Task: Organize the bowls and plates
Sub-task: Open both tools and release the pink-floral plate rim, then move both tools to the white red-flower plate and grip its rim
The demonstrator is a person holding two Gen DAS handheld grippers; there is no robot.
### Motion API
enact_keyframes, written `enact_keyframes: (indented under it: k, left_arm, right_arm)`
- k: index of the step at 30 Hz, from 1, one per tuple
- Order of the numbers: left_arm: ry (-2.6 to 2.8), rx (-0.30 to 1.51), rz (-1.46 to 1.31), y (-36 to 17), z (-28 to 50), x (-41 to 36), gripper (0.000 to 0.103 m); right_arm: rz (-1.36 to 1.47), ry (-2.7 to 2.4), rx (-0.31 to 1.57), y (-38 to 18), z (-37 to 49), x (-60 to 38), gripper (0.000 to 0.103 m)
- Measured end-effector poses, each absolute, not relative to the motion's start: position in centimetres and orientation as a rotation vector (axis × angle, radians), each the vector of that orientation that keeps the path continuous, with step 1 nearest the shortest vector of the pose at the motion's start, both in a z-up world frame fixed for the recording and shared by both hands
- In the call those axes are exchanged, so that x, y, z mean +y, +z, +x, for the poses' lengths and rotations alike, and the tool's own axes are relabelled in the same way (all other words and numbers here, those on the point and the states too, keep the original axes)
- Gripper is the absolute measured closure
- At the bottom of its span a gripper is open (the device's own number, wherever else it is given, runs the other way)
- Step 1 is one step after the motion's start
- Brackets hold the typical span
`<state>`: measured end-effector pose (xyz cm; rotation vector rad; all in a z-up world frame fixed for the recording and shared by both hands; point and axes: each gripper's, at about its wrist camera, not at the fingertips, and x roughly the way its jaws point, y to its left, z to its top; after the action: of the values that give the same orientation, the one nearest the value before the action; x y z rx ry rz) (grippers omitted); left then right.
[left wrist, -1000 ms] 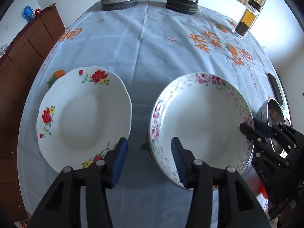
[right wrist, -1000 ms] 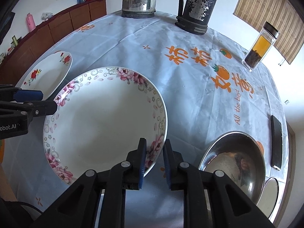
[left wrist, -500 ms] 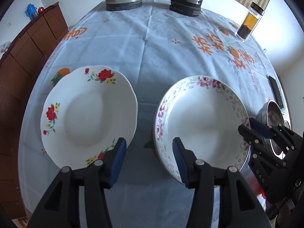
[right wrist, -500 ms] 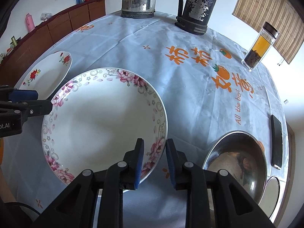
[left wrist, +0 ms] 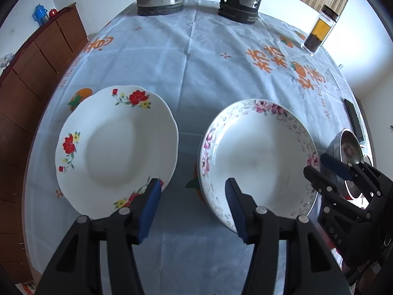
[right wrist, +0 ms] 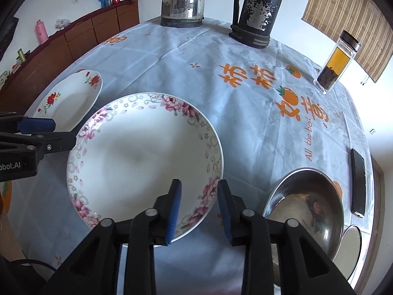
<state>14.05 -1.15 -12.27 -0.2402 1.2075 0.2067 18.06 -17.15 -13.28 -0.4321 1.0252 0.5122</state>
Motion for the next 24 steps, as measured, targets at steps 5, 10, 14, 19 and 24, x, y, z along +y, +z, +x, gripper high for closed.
enact_keyframes:
  k: [5,10,14,19,24]
  left_arm:
    - [0.211,1.191,-0.245,-11.5,13.3,-0.5,0.048]
    - [0.260,1.172,-0.249,-10.8,12.0,1.6,0.048]
    - [0.324,1.156,-0.261,-10.8,10.8,4.0,0.048]
    - [0.405,1.163,-0.317,-11.4,9.2,7.9,0.048]
    - [0.467,1.173,-0.358,-12.2,8.3,10.8,0.048]
  right_arm:
    - [-0.423,0.522,1.004,-12.1,17.6,-16.5,0.067]
    - [-0.378,0.548,1.002,-11.1,17.4,-15.7,0.067]
    - [-0.314,0.581,1.015,-10.6,17.6,-14.9,0.067]
    - [-0.269,0.624,1.044,-10.6,18.0,-13.2,0.067]
    - [-0.261,0.652,1.061,-10.8,18.5,-10.7,0.067]
